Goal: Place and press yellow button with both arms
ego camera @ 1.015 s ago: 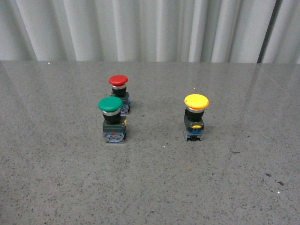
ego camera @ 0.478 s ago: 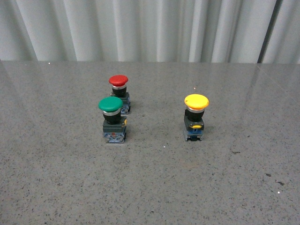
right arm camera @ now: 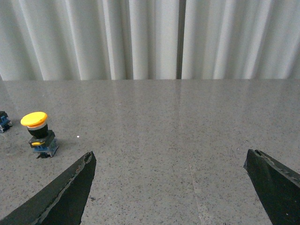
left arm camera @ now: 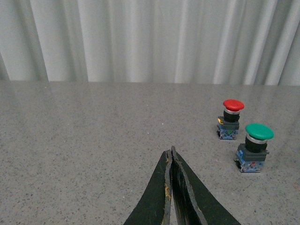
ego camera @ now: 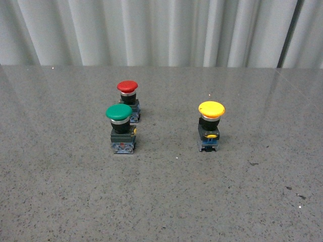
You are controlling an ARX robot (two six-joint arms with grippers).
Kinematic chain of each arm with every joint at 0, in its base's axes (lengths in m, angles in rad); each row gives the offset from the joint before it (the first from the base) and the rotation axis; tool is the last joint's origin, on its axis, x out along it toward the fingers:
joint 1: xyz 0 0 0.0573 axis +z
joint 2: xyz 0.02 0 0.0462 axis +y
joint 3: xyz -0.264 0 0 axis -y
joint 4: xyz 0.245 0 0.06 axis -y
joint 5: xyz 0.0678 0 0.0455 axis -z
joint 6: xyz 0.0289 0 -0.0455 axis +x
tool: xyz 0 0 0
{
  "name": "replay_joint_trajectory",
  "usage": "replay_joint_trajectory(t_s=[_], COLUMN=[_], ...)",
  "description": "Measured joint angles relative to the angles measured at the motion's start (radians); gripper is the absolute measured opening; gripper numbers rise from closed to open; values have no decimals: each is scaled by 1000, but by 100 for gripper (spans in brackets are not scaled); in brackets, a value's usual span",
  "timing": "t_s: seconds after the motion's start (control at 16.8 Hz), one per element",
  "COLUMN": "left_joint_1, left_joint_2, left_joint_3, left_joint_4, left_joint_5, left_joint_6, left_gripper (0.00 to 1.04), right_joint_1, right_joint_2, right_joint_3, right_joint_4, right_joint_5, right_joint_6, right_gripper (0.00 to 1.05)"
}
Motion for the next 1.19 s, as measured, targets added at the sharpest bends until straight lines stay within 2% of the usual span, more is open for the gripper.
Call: replay_joint_trajectory(t_s=[0.12,0.18,0.3,0.36,0.42,0.72,0.84,1.01,1.19], left_joint_1=[0,0,0,0,0,0,0,0,0], left_joint_2=[-43,-150,-185,-185,-185,-185,-185,-185,-185], left_joint_3=[0,0,1,0,0,0,0,0,0], left_joint_4=[-52,-206,-203,-199,-200,-200,-200,-200,-200], left_joint_5=[0,1,0,-1,0,0,0,0,0], left_joint_6=[0,0,0,-1,-1,-1,0,-1,-1], left_gripper=[2,2,2,8,25,86,100,98,98], right_joint_1=[0,0,0,0,0,0,0,2,7], right_joint_2=[0,0,0,0,0,0,0,11,114], right_joint_3=[0,0,0,0,0,0,0,0,13], right_joint_4=[0,0,1,0,0,0,0,26,169], right_joint_5=[0,0,0,0,0,0,0,4,5], right_joint_6=[0,0,0,0,0,0,0,28,116], right_gripper=[98,98,98,98,98,98,98,98,98])
